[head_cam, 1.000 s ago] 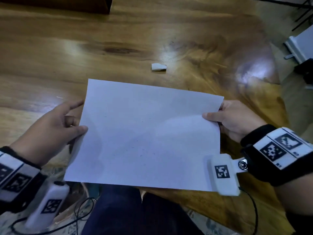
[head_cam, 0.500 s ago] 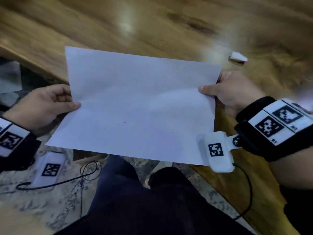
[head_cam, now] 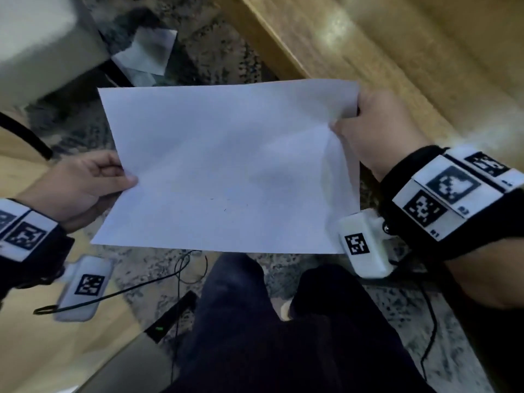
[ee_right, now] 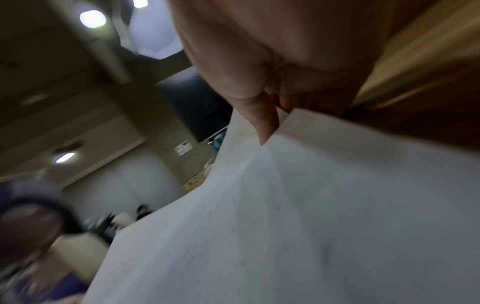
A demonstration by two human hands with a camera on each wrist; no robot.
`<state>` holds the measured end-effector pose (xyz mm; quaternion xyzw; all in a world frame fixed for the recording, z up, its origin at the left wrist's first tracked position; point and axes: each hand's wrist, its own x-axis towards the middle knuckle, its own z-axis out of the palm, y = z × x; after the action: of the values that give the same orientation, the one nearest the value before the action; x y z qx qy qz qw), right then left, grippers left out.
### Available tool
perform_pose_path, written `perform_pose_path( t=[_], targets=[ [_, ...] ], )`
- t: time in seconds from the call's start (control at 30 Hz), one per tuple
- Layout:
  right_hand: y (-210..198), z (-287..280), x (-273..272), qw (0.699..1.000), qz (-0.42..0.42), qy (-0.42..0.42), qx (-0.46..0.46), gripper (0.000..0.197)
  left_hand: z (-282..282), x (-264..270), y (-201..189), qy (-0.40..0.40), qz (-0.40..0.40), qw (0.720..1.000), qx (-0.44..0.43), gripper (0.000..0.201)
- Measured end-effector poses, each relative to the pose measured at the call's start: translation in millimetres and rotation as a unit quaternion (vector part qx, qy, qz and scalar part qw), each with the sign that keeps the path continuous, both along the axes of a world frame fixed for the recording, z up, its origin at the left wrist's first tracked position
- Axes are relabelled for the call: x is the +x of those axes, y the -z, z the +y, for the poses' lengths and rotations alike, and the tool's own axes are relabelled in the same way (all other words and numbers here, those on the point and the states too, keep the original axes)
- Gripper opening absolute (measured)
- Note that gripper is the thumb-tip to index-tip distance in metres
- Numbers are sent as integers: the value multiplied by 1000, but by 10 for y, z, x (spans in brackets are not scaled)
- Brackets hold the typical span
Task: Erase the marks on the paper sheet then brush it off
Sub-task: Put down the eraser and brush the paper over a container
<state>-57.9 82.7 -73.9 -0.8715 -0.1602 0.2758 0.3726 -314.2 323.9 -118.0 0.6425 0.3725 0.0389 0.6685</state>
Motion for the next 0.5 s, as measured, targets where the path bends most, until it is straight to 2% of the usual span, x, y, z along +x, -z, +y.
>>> perform_pose_path(
  t=[0.07,0.23,0.3,0.4,0.43,0.5],
  targets=[
    [119,260,-32,999,-25,-36,1,24,70,-133,146,-22,4,1000,5,16],
    [716,751,-204,993,-37,-113,-23,29,331,-559,752,-62,23,998,18,42],
    [1040,925,-310,992,-21,-123,-19,33,513,-818,1116,-82,62,994,27,43],
    [1499,1116,-447,993,14,-119,-23,30,640,-1145,1626,-117,115,986,36,25],
    [1649,1171,-487,992,28,-118,-24,31,636,-1213,1761,-123,125,984,36,25],
    [1969,1259,-559,990,64,-123,-30,37,585,-1303,2012,-135,132,982,22,41]
  ],
)
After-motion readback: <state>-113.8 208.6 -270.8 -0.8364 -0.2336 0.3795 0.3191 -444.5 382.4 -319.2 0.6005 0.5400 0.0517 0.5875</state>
